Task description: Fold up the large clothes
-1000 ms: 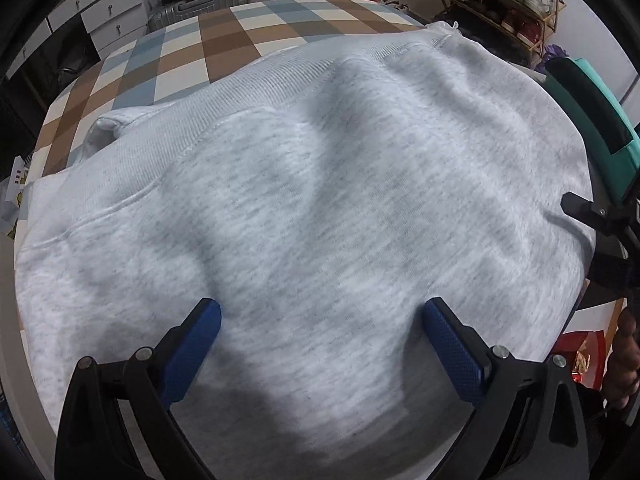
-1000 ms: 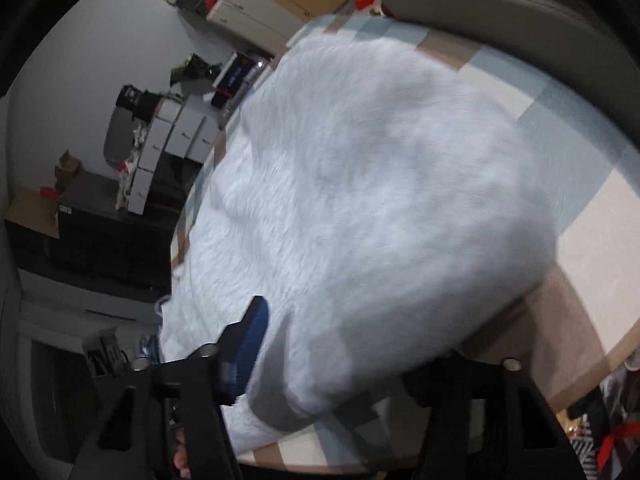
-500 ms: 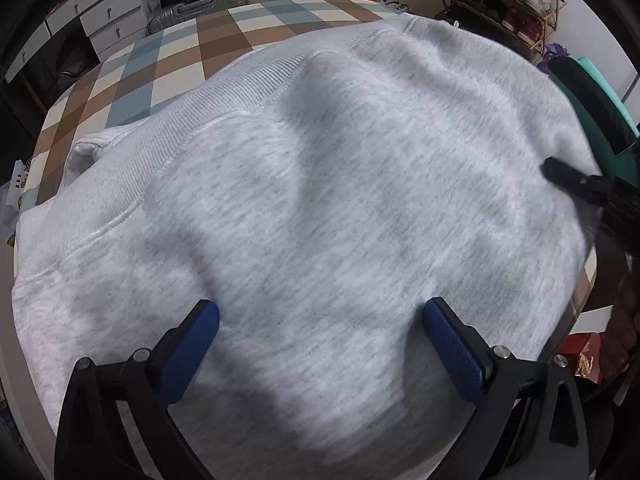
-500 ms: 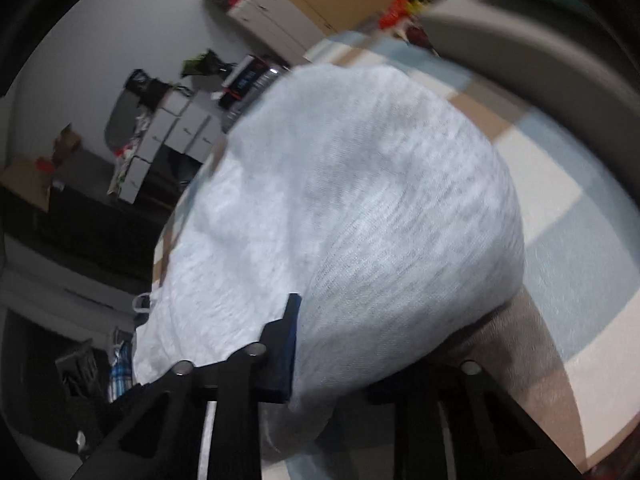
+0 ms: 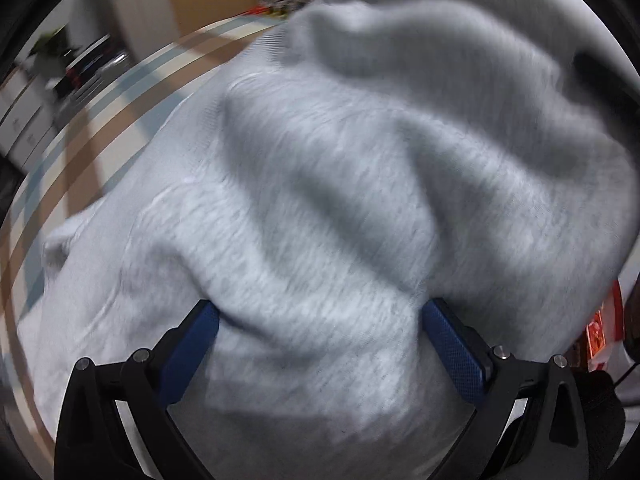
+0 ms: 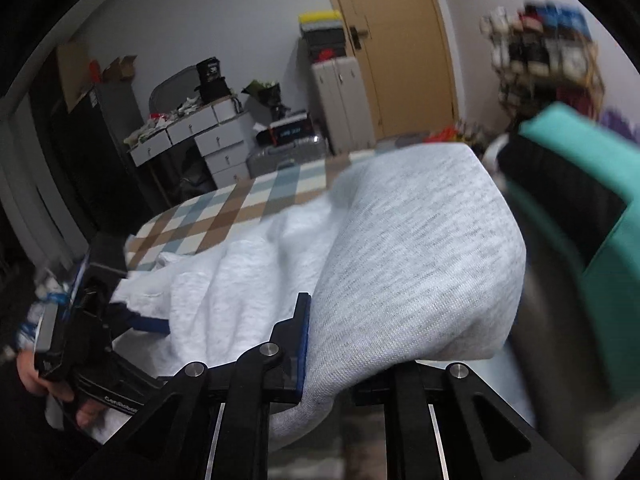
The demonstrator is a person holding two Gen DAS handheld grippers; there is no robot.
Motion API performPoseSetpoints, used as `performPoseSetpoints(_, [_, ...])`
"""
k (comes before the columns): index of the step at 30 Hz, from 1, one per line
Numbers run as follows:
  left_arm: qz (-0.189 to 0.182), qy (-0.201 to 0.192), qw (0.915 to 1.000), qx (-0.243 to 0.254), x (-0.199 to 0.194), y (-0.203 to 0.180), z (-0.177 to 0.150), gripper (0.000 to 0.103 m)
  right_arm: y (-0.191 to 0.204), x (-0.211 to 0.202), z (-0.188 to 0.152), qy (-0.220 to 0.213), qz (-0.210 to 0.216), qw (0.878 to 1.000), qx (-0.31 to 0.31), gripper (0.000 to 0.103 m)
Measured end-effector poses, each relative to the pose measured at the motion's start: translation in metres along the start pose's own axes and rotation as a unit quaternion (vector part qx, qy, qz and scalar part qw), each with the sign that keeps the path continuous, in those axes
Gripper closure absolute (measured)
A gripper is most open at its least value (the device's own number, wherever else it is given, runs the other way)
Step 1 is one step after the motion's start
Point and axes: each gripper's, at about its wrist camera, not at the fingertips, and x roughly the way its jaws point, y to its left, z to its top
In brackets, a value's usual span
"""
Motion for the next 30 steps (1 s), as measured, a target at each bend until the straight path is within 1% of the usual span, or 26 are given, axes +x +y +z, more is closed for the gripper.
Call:
performPoseSetpoints(3, [-0.038,-0.03,0.9975,0.05,0.004,-0.022,0.027,0.003,0.016,-0.02,0.019,-0.046,-0.01,0.997,-0.06,0.091])
performPoseSetpoints(5, [-0.057,-0.058,0.9941,0.071,0.003,-0.03,0.042,0.003,0.028,-0.033,0.028,-0.073,-0.014,0.991,-0.109,0.091])
performPoseSetpoints(6, [-0.059,-0.066,0.9933,0.074,0.002,-0.03,0.045,0.003,0.035,-0.035,0.03,-0.084,-0.015,0.988,-0.128,0.091])
performPoseSetpoints(7, [-0.056,-0.076,0.9932,0.069,-0.002,-0.026,0.045,0.007,0.043,-0.036,0.032,-0.092,-0.011,0.983,-0.157,0.09])
performPoseSetpoints(8, [-0.057,-0.077,0.9935,0.061,-0.008,-0.019,0.043,0.017,0.047,-0.038,0.031,-0.096,-0.015,0.98,-0.176,0.09])
performPoseSetpoints(9, [-0.06,-0.068,0.995,0.043,-0.019,-0.006,0.033,0.023,0.056,-0.04,0.03,-0.1,-0.02,0.974,-0.202,0.09])
performPoseSetpoints(10, [-0.068,-0.063,0.9956,0.018,-0.032,0.01,0.02,0.028,0.062,-0.042,0.028,-0.101,-0.016,0.97,-0.222,0.09])
performPoseSetpoints(11, [-0.091,-0.068,0.9935,-0.01,-0.051,0.03,0.001,0.028,0.075,-0.044,0.02,-0.107,-0.018,0.958,-0.265,0.09])
performPoseSetpoints(12, [-0.099,-0.077,0.9916,-0.031,-0.065,0.046,-0.014,0.028,0.083,-0.048,0.008,-0.109,-0.02,0.948,-0.298,0.09])
performPoseSetpoints(14, [-0.098,-0.116,0.9836,-0.099,-0.104,0.087,-0.062,0.026,0.106,-0.05,-0.022,-0.102,-0.003,0.922,-0.374,0.09])
performPoseSetpoints(15, [-0.093,-0.127,0.9793,-0.127,-0.116,0.101,-0.078,0.026,0.117,-0.049,-0.034,-0.094,0.006,0.912,-0.399,0.089])
performPoseSetpoints(16, [-0.092,-0.142,0.9721,-0.162,-0.131,0.117,-0.098,0.026,0.132,-0.047,-0.053,-0.079,0.013,0.895,-0.439,0.089])
performPoseSetpoints(17, [-0.095,-0.154,0.9658,-0.186,-0.144,0.126,-0.116,0.026,0.14,-0.045,-0.064,-0.07,0.017,0.885,-0.461,0.088])
performPoseSetpoints(18, [-0.086,-0.168,0.9593,-0.21,-0.158,0.137,-0.134,0.026,0.153,-0.042,-0.081,-0.054,0.028,0.869,-0.491,0.086])
performPoseSetpoints(19, [-0.076,-0.181,0.9547,-0.223,-0.168,0.142,-0.144,0.026,0.162,-0.038,-0.091,-0.035,0.038,0.858,-0.512,0.086])
performPoseSetpoints(20, [-0.067,-0.192,0.9505,-0.235,-0.181,0.147,-0.154,0.026,0.175,-0.035,-0.106,-0.017,0.044,0.839,-0.542,0.085])
performPoseSetpoints(21, [-0.065,-0.197,0.9482,-0.241,-0.188,0.145,-0.156,0.026,0.182,-0.031,-0.113,0.003,0.051,0.829,-0.557,0.083])
performPoseSetpoints(22, [-0.065,-0.202,0.9457,-0.246,-0.194,0.145,-0.157,0.026,0.19,-0.027,-0.119,0.027,0.057,0.818,-0.572,0.082])
performPoseSetpoints(23, [-0.071,-0.207,0.9427,-0.252,-0.201,0.144,-0.156,0.023,0.202,-0.021,-0.129,0.058,0.064,0.8,-0.594,0.08])
performPoseSetpoints(24, [-0.076,-0.207,0.943,-0.249,-0.2,0.141,-0.149,0.021,0.208,-0.017,-0.134,0.083,0.07,0.789,-0.605,0.078])
performPoseSetpoints(25, [-0.078,-0.205,0.945,-0.243,-0.195,0.141,-0.141,0.021,0.216,-0.013,-0.139,0.088,0.067,0.779,-0.617,0.078])
performPoseSetpoints(26, [-0.078,-0.203,0.9483,-0.231,-0.193,0.138,-0.132,0.021,0.223,-0.011,-0.143,0.085,0.063,0.773,-0.626,0.073])
performPoseSetpoints(27, [-0.078,-0.197,0.9534,-0.215,-0.186,0.135,-0.118,0.021,0.227,-0.009,-0.143,0.099,0.07,0.773,-0.623,0.064])
performPoseSetpoints(28, [-0.073,-0.186,0.9586,-0.203,-0.18,0.132,-0.107,0.021,0.231,-0.008,-0.139,0.116,0.082,0.781,-0.609,0.062])
performPoseSetpoints(29, [-0.064,-0.174,0.9632,-0.194,-0.17,0.138,-0.103,0.021,0.234,-0.008,-0.135,0.122,0.088,0.79,-0.594,0.058])
performPoseSetpoints(30, [-0.047,-0.149,0.9695,-0.189,-0.154,0.14,-0.091,0.021,0.235,-0.01,-0.13,0.135,0.1,0.804,-0.571,0.051])
